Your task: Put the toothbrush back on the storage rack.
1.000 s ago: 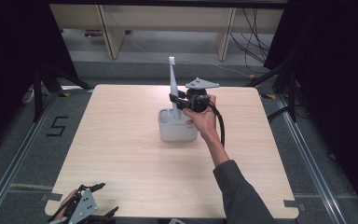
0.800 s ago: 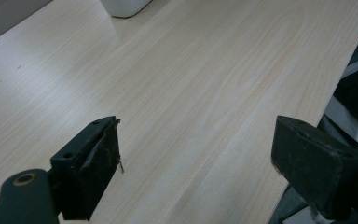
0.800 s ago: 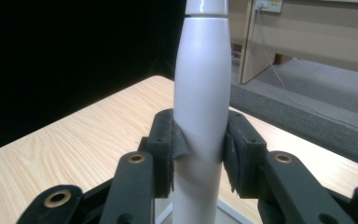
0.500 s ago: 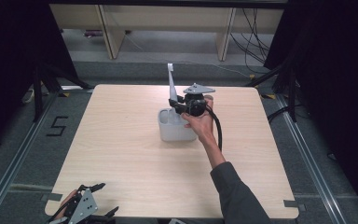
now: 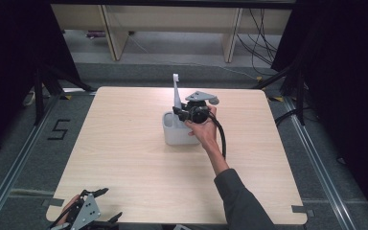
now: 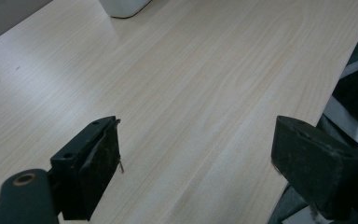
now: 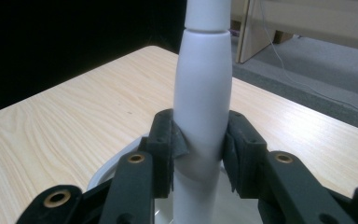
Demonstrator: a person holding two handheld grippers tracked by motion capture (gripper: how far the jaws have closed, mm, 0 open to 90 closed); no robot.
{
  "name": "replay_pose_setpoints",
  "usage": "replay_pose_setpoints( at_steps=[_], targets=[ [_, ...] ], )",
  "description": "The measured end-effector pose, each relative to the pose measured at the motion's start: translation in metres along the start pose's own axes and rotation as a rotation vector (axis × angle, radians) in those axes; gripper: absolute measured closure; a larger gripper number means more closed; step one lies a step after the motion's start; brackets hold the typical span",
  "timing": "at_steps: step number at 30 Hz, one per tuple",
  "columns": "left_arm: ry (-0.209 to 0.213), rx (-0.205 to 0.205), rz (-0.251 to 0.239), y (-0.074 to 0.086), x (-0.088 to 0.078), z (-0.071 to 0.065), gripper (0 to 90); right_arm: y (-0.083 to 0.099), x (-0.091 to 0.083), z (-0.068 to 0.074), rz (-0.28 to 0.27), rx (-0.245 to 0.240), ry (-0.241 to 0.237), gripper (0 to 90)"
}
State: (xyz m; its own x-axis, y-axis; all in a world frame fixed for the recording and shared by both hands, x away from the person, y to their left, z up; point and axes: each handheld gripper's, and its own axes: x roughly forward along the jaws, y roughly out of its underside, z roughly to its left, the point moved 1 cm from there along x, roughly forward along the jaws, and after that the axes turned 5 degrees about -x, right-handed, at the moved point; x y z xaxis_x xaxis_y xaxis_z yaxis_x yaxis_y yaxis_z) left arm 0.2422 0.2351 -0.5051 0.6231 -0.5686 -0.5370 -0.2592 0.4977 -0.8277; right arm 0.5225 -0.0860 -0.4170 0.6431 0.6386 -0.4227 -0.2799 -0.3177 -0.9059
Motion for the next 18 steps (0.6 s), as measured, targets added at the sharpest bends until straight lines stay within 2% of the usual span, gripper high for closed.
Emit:
replay_pose_setpoints(
  at_steps=[3, 4, 5, 6, 7, 8, 9, 10, 12, 15, 17, 18],
  targets=[
    [0.000, 0.001, 0.000, 0.000, 0.000, 0.000, 14.9, 0.001, 0.001, -0.001, -0.001, -0.027, 0.009, 66.5],
    [0.000, 0.002, 0.001, 0.000, 0.000, 0.000, 14.9, 0.002, 0.003, 0.000, 0.012, -0.031, -0.012, 66.5],
    [0.000, 0.002, 0.001, 0.000, 0.000, 0.000, 14.9, 0.002, 0.003, 0.000, 0.012, -0.031, -0.012, 66.5],
    [-0.001, 0.002, -0.001, 0.000, 0.000, 0.000, 14.9, 0.003, 0.003, 0.002, 0.023, -0.007, -0.005, 66.5],
    [0.000, 0.008, 0.000, 0.000, 0.000, 0.001, 14.9, 0.004, 0.003, 0.001, 0.028, -0.031, 0.002, 66.5],
    [-0.003, 0.023, 0.008, 0.000, 0.000, 0.001, 14.9, 0.006, 0.003, 0.004, 0.042, -0.007, -0.005, 66.5],
    [-0.003, 0.023, 0.008, 0.000, 0.000, 0.001, 14.9, 0.006, 0.003, 0.004, 0.042, -0.007, -0.005, 66.5],
    [-0.001, 0.005, 0.009, 0.000, 0.000, 0.000, 14.9, 0.006, 0.003, 0.004, 0.065, -0.020, -0.006, 66.5],
    [0.000, -0.007, 0.008, 0.000, 0.000, -0.001, 14.9, 0.007, 0.004, 0.003, 0.068, -0.037, -0.007, 66.5],
    [0.000, -0.002, 0.006, 0.000, 0.000, 0.000, 14.9, 0.008, 0.004, 0.003, 0.078, -0.031, -0.012, 66.5],
    [-0.006, 0.024, 0.023, 0.000, -0.001, 0.002, 14.9, 0.009, 0.004, 0.004, 0.091, -0.014, -0.007, 66.6],
    [-0.003, 0.015, 0.012, 0.000, 0.000, 0.001, 14.9, 0.010, 0.005, 0.005, 0.090, -0.016, -0.009, 66.6]
  ],
)
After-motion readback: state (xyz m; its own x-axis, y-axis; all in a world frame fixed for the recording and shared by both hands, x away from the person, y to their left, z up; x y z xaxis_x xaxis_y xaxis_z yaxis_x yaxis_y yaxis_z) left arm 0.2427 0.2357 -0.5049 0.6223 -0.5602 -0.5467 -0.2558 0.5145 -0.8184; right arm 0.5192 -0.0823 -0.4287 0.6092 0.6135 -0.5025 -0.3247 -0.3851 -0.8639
